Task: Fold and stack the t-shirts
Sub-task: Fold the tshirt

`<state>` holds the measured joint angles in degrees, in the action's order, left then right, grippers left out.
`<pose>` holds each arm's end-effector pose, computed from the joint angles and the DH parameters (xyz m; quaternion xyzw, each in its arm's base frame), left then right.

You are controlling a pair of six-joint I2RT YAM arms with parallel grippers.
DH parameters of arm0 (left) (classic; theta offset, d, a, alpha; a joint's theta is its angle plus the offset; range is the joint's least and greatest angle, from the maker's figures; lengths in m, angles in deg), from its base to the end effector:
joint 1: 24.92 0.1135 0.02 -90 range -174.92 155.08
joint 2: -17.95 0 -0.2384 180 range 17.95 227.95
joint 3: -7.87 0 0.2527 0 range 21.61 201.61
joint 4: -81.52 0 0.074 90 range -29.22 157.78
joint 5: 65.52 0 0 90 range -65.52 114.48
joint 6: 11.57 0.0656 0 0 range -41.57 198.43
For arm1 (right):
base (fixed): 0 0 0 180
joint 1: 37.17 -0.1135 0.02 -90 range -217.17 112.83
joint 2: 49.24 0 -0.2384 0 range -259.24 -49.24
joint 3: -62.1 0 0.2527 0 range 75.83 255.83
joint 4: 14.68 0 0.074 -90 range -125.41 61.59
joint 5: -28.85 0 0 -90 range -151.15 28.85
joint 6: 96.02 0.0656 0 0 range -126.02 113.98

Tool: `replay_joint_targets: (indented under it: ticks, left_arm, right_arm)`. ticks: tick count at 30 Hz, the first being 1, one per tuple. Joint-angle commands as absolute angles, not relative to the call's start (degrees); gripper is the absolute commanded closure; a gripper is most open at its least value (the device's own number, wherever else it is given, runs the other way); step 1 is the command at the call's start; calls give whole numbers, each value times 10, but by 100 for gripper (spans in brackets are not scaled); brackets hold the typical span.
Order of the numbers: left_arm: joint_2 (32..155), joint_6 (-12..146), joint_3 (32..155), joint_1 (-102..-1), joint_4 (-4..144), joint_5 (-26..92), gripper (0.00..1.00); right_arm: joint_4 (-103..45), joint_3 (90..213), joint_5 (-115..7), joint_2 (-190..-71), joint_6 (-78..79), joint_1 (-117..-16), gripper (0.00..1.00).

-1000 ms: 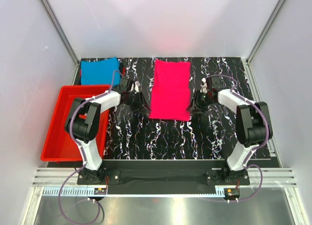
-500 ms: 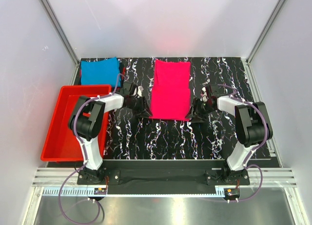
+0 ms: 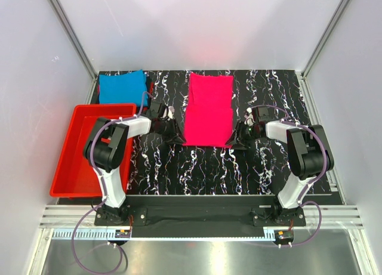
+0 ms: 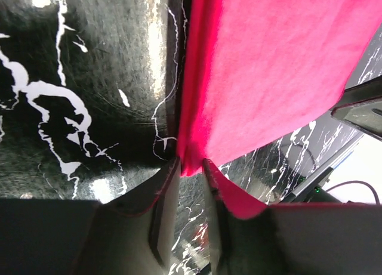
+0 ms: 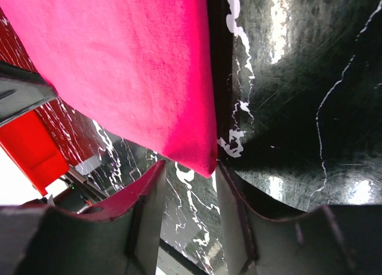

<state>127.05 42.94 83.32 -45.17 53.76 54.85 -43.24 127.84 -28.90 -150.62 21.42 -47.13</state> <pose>0.3365 -0.1595 0.0841 -0.0599 0.9355 -0.3358 0.0920 0.3178 0.0913 0.0834 0.0810 0.9350 0.3252 0.1163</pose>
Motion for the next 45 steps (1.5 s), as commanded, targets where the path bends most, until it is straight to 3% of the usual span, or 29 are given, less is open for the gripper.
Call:
replay_joint_targets:
  ticks: [1, 3, 12, 14, 15, 17, 20, 38, 45]
  left_arm:
    - [1265, 448, 814, -454, 509, 502, 63]
    - [1258, 447, 814, -454, 504, 495, 58]
    - [1291, 444, 809, -454, 509, 496, 61]
    - [1293, 444, 801, -454, 516, 502, 71]
    - [1290, 445, 798, -454, 518, 505, 84]
    - [1280, 442, 782, -454, 537, 532, 100]
    - [1253, 426, 762, -459, 572, 568, 100]
    - [998, 314, 578, -609, 584, 481, 100]
    - [977, 315, 600, -610, 565, 475, 100]
  right_arm:
    - [-429, 1262, -326, -1523, 203, -473, 55]
    - [-428, 1261, -326, -1523, 204, -473, 55]
    - [-426, 1261, -323, -1534, 201, -473, 55]
    - [-427, 1260, -322, -1532, 201, -473, 64]
    - [-429, 1259, -323, -1530, 202, -474, 69]
    - [-435, 1255, -326, -1519, 203, -473, 86]
    - [-448, 1249, -328, -1492, 207, -473, 100]
    - [-573, 1113, -369, -1204, 255, -475, 100]
    - [-569, 1118, -360, -1169, 257, -479, 100]
